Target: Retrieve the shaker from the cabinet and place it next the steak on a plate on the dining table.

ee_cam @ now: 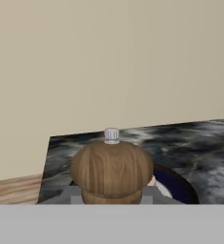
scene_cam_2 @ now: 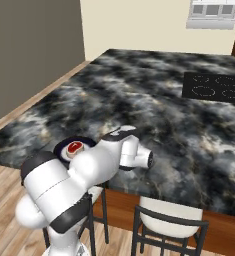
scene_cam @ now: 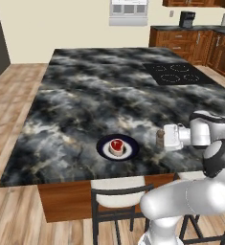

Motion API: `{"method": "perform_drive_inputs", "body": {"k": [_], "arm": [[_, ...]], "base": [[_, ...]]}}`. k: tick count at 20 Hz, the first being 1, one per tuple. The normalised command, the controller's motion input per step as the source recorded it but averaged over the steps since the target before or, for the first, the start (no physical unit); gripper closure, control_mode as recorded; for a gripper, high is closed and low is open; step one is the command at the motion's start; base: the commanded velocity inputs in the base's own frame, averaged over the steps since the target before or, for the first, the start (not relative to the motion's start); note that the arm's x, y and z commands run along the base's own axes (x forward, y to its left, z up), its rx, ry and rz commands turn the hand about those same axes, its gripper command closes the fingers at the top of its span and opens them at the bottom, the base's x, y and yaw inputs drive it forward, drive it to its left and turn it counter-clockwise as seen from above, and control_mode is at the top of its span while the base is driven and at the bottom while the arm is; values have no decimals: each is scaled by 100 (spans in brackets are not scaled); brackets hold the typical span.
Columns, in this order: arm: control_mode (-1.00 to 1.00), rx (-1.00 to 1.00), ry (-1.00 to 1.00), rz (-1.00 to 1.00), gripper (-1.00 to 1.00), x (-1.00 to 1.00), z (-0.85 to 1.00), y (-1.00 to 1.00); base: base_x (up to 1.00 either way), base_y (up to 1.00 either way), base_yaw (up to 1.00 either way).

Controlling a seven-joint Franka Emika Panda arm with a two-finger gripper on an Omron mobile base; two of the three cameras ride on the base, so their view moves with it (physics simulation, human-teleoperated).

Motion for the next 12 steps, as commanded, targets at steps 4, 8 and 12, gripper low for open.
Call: {"method": "perform_drive_inputs", "body": {"k": [4,8,12], "arm": [[-100,0,0,0,100,2,-14,2],[-100,0,0,0,100,4,-20,4],[-100,0,0,1,100,13,-14,1]], "base": [[0,0,0],[0,0,0],[0,0,0]]}}
